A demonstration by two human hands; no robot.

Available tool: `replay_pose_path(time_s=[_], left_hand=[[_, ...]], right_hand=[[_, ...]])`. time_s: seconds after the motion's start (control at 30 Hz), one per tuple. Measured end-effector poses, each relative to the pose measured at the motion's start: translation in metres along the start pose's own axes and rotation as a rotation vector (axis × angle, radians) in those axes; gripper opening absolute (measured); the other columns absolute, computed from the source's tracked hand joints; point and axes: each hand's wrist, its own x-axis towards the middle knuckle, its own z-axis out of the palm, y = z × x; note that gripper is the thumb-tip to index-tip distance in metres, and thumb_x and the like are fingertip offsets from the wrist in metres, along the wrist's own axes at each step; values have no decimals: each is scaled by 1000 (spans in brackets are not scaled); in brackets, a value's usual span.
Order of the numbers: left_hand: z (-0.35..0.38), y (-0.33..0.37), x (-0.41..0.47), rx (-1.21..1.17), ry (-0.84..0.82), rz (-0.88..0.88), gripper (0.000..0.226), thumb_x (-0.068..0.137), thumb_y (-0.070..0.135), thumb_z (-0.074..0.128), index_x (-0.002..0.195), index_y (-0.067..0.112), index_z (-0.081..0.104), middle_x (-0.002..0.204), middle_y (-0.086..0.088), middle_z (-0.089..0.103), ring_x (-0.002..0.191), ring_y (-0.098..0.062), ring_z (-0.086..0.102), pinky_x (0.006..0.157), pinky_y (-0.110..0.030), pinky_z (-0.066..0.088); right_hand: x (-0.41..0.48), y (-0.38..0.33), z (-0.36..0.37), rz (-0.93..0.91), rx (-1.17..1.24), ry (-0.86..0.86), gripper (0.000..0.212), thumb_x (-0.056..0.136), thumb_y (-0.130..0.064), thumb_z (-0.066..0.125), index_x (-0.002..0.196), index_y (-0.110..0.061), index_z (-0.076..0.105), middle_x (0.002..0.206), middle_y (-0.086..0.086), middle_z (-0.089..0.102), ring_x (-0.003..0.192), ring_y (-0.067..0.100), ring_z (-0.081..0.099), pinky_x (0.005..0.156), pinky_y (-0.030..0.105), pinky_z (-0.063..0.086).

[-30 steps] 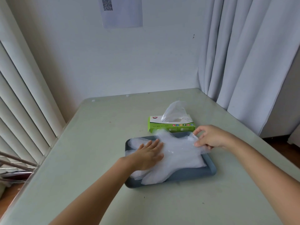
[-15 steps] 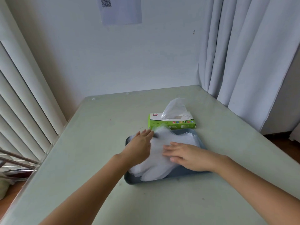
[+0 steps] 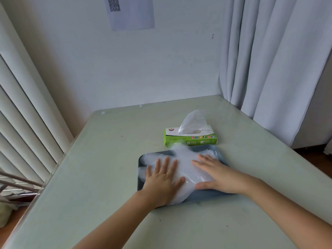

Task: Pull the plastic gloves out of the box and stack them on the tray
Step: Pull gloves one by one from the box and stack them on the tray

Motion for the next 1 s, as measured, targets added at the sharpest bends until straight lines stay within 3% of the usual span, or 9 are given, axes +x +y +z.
replay_pose_path(time_s=[0.1,0.23,0.3,0.37,0.47,0.67,0.83,0.9,1.0], left_hand=[[-4,2,-3,-16,-53,-114,82,91,70,22,151,27,-13,159,-6,-19,145,-35,-16,114,-54,-3],[-14,4,-7,-29,-129,-161,95,85,76,26,151,22,-15,157,-13,-21,144,-41,-16,116,-52,-2],[-28,4,-6,-60,-156,-167,99,83,78,29,153,18,-7,160,-13,-9,146,-38,-4,117,-47,6],[-48,2,-1,-113,-97,-164,97,81,79,32,151,14,15,156,-12,23,141,-31,25,112,-40,23],[-82,-4,16,-165,58,-164,83,83,75,38,140,16,38,138,-8,51,124,-26,49,98,-33,37],[-118,-2,82,-317,322,-119,53,93,51,50,133,16,51,130,-4,57,119,-21,52,93,-27,38],[-120,13,134,-442,400,-35,39,93,29,57,129,16,54,132,-2,56,116,-19,55,92,-23,36],[-116,20,151,-464,379,-22,45,92,28,59,134,16,49,135,-4,53,122,-20,50,96,-24,35],[-110,26,170,-529,364,-23,52,92,29,60,139,15,44,138,-7,50,125,-21,47,99,-26,34]], right_hand=[[2,1,-4,130,-244,-82,103,68,-86,22,152,-33,-3,160,10,-13,147,22,-12,117,37,-11],[5,12,-27,179,-301,-102,89,82,-73,44,153,-28,15,159,8,16,148,22,5,119,40,-5],[8,20,-44,162,-113,6,71,83,-65,54,142,-28,41,144,1,46,140,20,28,116,33,15],[17,32,-64,172,111,214,49,83,-54,63,124,-27,60,123,-2,63,121,16,51,98,28,38],[46,60,-90,224,315,476,40,83,-35,71,118,-16,66,120,0,65,112,15,59,87,22,40],[119,102,-111,396,661,453,52,84,-24,71,121,10,58,131,21,57,122,31,53,102,34,39],[161,120,-94,438,1013,388,79,70,-48,78,130,-2,55,137,7,53,129,22,47,104,31,34],[171,126,-92,404,1103,432,66,73,-41,78,123,-2,61,129,8,60,125,20,51,104,28,35],[172,126,-95,351,1112,585,29,80,-13,75,104,1,70,91,5,70,94,17,63,90,21,39]])
